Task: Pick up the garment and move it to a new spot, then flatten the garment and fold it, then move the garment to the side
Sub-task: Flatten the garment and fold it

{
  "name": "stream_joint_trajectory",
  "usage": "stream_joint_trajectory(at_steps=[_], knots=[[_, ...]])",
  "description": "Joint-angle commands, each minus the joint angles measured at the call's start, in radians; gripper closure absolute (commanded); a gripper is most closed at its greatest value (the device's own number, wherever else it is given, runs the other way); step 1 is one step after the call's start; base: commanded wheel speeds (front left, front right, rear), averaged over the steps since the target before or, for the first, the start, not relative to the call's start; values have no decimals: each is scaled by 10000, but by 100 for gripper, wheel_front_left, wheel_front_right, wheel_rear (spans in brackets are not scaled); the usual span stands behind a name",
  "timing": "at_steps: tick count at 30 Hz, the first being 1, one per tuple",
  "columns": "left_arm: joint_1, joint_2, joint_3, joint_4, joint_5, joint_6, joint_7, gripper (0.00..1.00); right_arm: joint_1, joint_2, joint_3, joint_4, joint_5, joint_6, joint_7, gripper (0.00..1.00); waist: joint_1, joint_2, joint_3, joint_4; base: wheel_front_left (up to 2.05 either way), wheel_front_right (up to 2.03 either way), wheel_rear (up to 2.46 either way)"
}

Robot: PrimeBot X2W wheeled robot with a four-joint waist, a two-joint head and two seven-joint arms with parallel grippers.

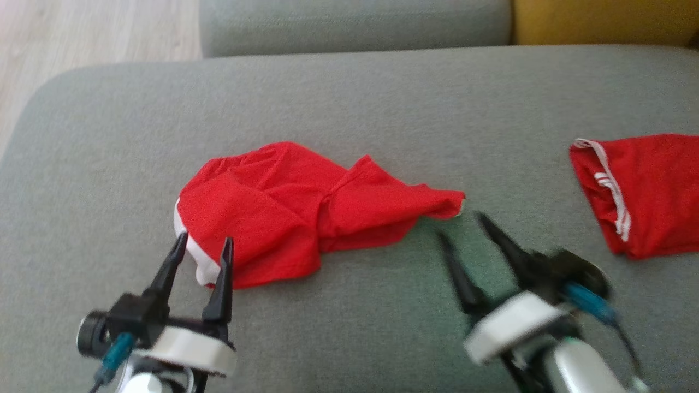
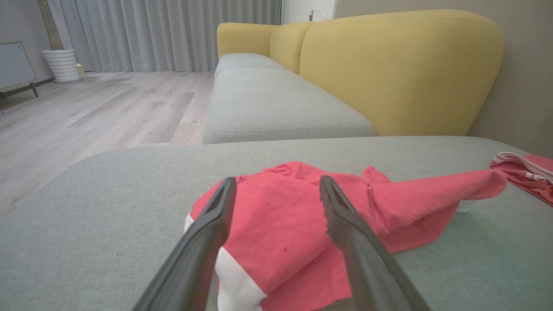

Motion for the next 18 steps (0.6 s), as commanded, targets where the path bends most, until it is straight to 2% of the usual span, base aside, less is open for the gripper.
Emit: stream_joint_trajectory(at_steps=[1, 6, 10, 18], knots=[[-692, 67, 319, -378, -45, 1, -57, 0, -1004, -114, 810, -54, 168, 67, 68, 0, 0, 0, 278, 253, 0, 0, 0], [-1269, -35, 180, -266, -47, -128, -89, 0, -2715, -167, 2881, 1456, 636, 67, 191, 0, 0, 0, 812, 824, 0, 0, 0], [-1566, -162, 78, -154, 4, -168, -118, 0, -3887, -71, 4200, 2872, 1093, 67, -161, 0, 0, 0, 1112, 1275, 0, 0, 0], [-1742, -334, 114, -138, 35, -232, -136, 0, -5410, 188, 5409, 5321, 1684, 67, -994, 0, 0, 0, 1415, 1723, 0, 0, 0]])
